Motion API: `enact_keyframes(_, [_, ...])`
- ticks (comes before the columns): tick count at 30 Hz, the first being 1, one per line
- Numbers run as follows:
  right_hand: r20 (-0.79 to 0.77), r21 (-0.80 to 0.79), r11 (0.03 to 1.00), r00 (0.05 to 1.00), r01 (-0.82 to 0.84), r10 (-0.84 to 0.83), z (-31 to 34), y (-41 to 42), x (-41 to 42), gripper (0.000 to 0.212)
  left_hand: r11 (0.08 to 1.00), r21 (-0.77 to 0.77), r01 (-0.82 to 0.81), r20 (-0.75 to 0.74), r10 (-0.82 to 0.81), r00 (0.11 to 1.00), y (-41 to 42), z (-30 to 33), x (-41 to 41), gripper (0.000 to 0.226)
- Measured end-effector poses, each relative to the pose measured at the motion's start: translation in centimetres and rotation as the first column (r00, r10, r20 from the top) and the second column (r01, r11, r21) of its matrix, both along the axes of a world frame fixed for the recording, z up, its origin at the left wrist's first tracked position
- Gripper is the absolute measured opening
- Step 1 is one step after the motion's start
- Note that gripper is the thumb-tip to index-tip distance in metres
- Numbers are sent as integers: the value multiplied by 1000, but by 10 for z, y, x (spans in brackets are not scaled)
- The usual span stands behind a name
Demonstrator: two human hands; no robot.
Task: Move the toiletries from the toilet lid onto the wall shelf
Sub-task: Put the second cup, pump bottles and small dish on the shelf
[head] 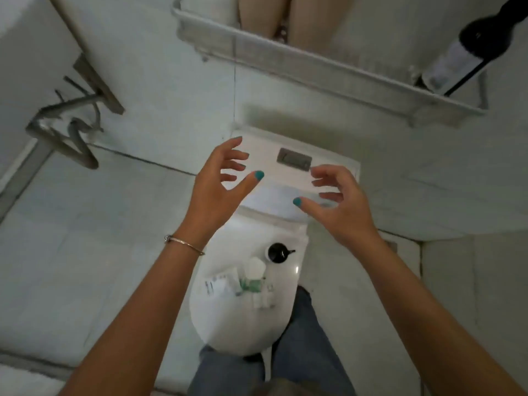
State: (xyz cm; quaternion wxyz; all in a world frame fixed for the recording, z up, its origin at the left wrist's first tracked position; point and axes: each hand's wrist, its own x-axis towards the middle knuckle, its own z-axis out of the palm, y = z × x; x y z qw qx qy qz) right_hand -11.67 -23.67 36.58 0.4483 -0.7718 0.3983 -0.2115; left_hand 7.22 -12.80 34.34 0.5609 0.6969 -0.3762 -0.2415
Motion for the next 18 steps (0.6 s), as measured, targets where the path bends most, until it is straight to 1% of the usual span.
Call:
enact_keyframes(2, [-50,88,995,998,40,-36,-37,21,-20,50,994,97,40,-29,-38,999,26,-39,-18,53])
enact_keyframes(5, [-110,164,984,993,64,-46,-84,44,-45,48,977,187,97,-72,-85,994,57,-93,-45,52])
enact_keyframes(8, [-138,198,975,988,99,-73,-123,54,-69,46,959,255,121,-119,-93,989,77,-142,-70,52])
enact_keyframes(11, [-161,226,960,978,168,-133,-166,59,-93,43,938,316,140,-168,-90,982,86,-188,-97,53])
enact_keyframes(13, [-184,276,936,968,217,-170,-201,62,-108,43,926,346,152,-196,-87,977,86,-219,-114,55])
enact_keyframes(15, [-199,326,916,964,232,-174,-236,62,-115,43,916,368,162,-192,-96,977,81,-248,-125,56])
enact_keyframes(18, [-222,377,907,969,189,-110,-283,59,-116,47,901,410,145,-154,-88,984,76,-287,-127,60])
